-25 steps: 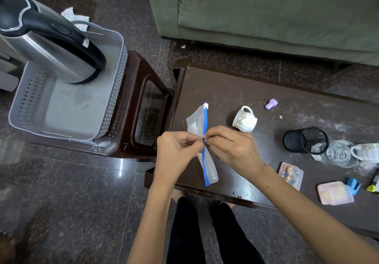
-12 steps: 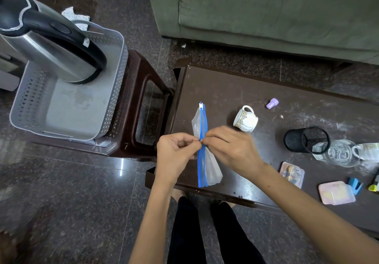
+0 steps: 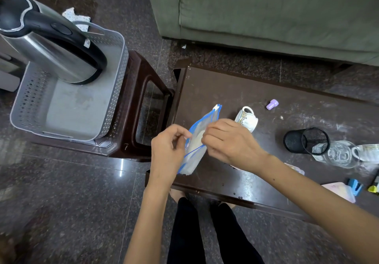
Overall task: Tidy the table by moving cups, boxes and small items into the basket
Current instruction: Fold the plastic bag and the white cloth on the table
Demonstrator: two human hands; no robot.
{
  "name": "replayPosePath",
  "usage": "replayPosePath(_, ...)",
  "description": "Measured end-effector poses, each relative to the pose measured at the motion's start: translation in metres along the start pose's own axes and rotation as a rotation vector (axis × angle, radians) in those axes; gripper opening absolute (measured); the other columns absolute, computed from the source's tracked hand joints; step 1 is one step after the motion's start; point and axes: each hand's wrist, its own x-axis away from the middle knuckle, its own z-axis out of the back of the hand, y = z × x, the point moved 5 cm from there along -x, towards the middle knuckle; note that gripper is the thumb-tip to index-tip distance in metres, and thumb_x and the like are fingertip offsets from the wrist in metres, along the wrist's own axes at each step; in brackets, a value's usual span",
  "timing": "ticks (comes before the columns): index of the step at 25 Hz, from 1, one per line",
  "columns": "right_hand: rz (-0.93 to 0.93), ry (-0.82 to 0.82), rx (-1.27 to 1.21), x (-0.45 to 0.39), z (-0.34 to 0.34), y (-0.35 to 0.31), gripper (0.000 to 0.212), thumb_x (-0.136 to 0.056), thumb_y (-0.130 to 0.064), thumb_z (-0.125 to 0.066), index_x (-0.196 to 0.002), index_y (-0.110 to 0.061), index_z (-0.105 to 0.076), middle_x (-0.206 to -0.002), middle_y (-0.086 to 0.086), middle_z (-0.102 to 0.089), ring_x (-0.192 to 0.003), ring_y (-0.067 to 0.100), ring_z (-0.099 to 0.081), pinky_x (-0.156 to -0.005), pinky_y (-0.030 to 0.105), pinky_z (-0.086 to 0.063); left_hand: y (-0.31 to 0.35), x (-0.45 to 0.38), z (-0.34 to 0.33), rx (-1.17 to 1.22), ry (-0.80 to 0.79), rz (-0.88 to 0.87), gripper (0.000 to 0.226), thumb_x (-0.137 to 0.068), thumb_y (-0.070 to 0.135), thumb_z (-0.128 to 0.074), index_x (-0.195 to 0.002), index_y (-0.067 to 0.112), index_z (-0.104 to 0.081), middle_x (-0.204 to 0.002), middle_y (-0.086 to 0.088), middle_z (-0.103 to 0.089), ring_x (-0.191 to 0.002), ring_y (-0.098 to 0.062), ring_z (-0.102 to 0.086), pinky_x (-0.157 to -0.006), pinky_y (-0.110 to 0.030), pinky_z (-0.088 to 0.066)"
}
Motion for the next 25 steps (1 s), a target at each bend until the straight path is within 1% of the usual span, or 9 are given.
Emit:
replayPosePath(3, -0.033, -0.055, 0.059, 0.001, -0.002, -0.002, 0.015, -0.072, 0.000, -0.067, -0.076, -0.015, -0.068, -0.070, 0.000, -0.057, -0.066, 0.023, -0.052, -0.081, 0.035, -0.049, 0.006, 0.003, -0.001, -0.213, -0.064, -0.106, 0.030, -0.079, -0.008, -0.058, -0.095, 0.014, -0.072, -0.095, 0.007, -0.065, -0.077, -0.007, -0.061, -0.071, -0.017, -0.050)
replayPosePath(7, -0.171, -0.179, 0.093, 0.018, -0.001, -0.003, 0.020, -0.060, -0.002, -0.078, -0.062, -0.017, -0.066, -0.066, -0.002, -0.058, -0.060, 0.023, -0.052, -0.083, 0.026, -0.037, 0.005, 0.013, -0.001, -0.411, -0.103, -0.067, 0.059, -0.071, 0.010, -0.074, -0.125, 0.021, -0.055, -0.123, 0.015, -0.048, -0.090, -0.012, -0.058, -0.073, -0.031, -0.051)
replayPosePath(10, -0.181, -0.313, 0.099, 0.031, -0.004, -0.014, 0.020, -0.056, -0.004, -0.076, -0.062, -0.019, -0.064, -0.064, -0.003, -0.060, -0.064, 0.021, -0.059, -0.082, 0.026, -0.033, 0.015, 0.019, -0.005, -0.459, -0.062, -0.075, 0.066, -0.074, 0.004, -0.065, -0.133, 0.025, -0.044, -0.138, 0.020, -0.037, -0.091, -0.016, -0.059, -0.071, -0.035, -0.052)
replayPosePath(12, -0.204, -0.369, 0.097, 0.033, -0.003, -0.019, 0.012, -0.063, -0.009, -0.060, -0.066, -0.020, -0.065, -0.063, -0.004, -0.062, -0.062, 0.019, -0.061, -0.075, 0.027, -0.032, 0.021, 0.023, -0.011, -0.482, -0.039, -0.119, 0.070, -0.073, -0.003, -0.059, -0.136, 0.025, -0.042, -0.141, 0.021, -0.034, -0.100, -0.015, -0.057, -0.073, -0.037, -0.053)
replayPosePath(14, -0.265, -0.398, 0.086, 0.027, 0.000, -0.021, 0.021, -0.066, -0.014, -0.048, -0.069, -0.020, -0.068, -0.067, -0.004, -0.066, -0.059, 0.018, -0.063, -0.070, 0.027, -0.034, 0.021, 0.025, -0.017, -0.485, -0.050, -0.157, 0.073, -0.072, -0.008, -0.054, -0.136, 0.024, -0.042, -0.142, 0.020, -0.034, -0.110, -0.014, -0.053, -0.075, -0.037, -0.053)
replayPosePath(16, -0.303, -0.425, 0.060, 0.016, 0.000, -0.020, 0.011, -0.060, -0.010, -0.064, -0.067, -0.016, -0.069, -0.081, 0.000, -0.071, -0.062, 0.020, -0.066, -0.065, 0.028, -0.046, 0.018, 0.024, -0.023, -0.483, -0.078, -0.174, 0.076, -0.069, -0.011, -0.050, -0.136, 0.025, -0.043, -0.142, 0.018, -0.036, -0.114, -0.015, -0.052, -0.077, -0.036, -0.053)
replayPosePath(19, -0.333, -0.586, 0.014, -0.006, -0.009, -0.014, 0.020, -0.063, 0.004, -0.067, -0.081, -0.005, -0.069, -0.110, 0.011, -0.065, -0.087, 0.031, -0.065, -0.065, 0.032, -0.050, 0.012, 0.021, -0.027, -0.480, -0.081, -0.173, 0.078, -0.066, -0.012, -0.049, -0.135, 0.024, -0.045, -0.141, 0.017, -0.039, -0.113, -0.014, -0.053, -0.078, -0.038, -0.053)
replayPosePath(22, -0.313, -0.739, 0.092, -0.015, -0.027, -0.005, 0.037, -0.083, 0.005, -0.051, -0.119, -0.001, -0.058, -0.147, 0.017, -0.036, -0.130, 0.032, -0.041, -0.096, 0.036, -0.039, 0.007, 0.020, -0.026, -0.473, -0.067, -0.171, 0.078, -0.064, -0.012, -0.051, -0.134, 0.023, -0.046, -0.140, 0.015, -0.041, -0.114, -0.013, -0.053, -0.078, -0.037, -0.053)
replayPosePath(25, -0.267, -0.879, 0.139, -0.013, -0.050, -0.005, 0.031, -0.088, -0.003, -0.051, -0.118, -0.006, -0.061, -0.155, 0.017, -0.020, -0.142, 0.031, -0.022, -0.110, 0.038, -0.027, 0.004, 0.017, -0.025, -0.454, -0.084, -0.160, 0.077, -0.067, -0.009, -0.053, -0.135, 0.026, -0.046, -0.139, 0.018, -0.041, -0.107, -0.010, -0.055, -0.072, -0.032, -0.053)
